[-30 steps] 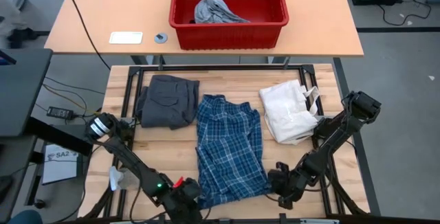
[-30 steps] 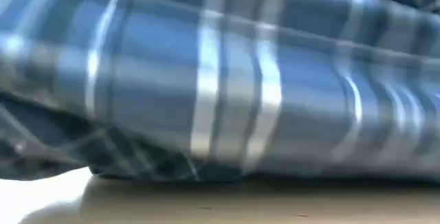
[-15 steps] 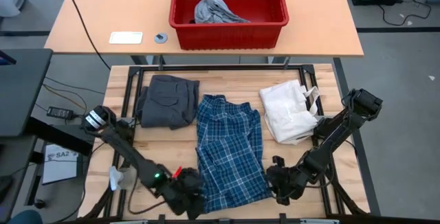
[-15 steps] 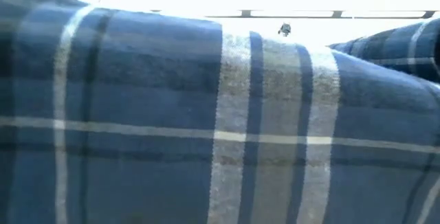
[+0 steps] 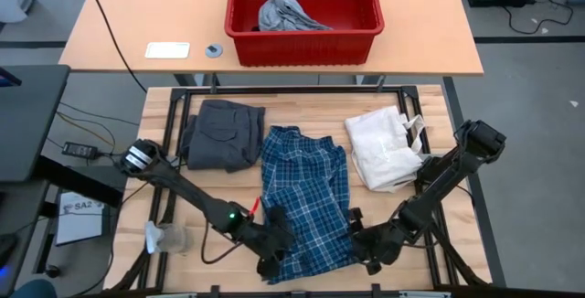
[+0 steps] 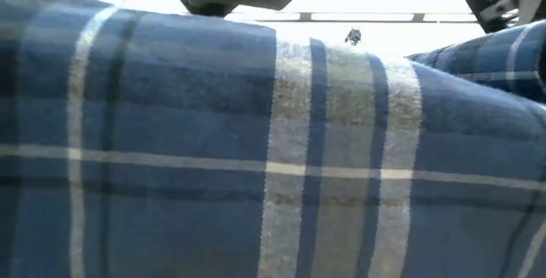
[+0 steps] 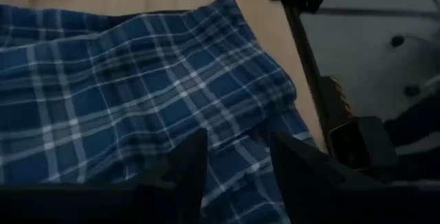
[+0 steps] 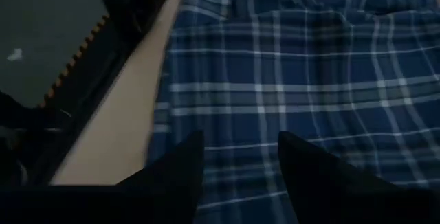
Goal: Fold Laundry from Bin
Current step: Fold the plaid pants
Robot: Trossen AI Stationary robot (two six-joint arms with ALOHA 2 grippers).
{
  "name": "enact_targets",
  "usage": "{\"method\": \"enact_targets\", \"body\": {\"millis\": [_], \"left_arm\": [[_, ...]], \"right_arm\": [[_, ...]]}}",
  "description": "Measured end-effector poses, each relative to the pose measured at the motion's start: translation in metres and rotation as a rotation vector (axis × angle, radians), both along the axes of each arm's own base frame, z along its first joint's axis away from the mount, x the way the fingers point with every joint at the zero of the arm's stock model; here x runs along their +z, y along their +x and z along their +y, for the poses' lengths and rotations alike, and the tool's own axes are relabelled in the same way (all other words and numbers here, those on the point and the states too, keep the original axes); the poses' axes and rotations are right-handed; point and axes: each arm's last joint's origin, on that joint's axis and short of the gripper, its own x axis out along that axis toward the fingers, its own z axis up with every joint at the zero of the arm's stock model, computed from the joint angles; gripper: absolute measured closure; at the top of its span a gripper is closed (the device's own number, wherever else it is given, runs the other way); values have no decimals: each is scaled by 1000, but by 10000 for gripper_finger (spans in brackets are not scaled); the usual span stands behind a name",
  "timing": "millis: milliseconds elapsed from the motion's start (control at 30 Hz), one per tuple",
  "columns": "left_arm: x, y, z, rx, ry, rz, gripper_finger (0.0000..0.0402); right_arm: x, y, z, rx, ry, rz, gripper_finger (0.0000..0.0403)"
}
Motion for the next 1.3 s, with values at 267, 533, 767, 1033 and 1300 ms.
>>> {"method": "enact_targets", "body": {"millis": [267, 533, 767, 1033, 1300], "left_arm": [[-8, -6, -11, -103, 34, 35, 237], [-16, -8, -13, -128, 80, 71, 237], [-15, -6, -11, -96, 49, 71, 237], [-16, -7, -9, 3, 19, 94, 237], [-5, -16, -1, 142, -14, 119, 237]], "right_arm": [[-28, 14, 14, 50, 1, 57, 213], [-54, 39, 19, -9, -37, 112, 252], [-30, 53, 27, -32, 140, 133, 382], [32, 53, 16, -114, 127, 87, 392], [5, 57, 18, -41, -9, 153, 298]]}}
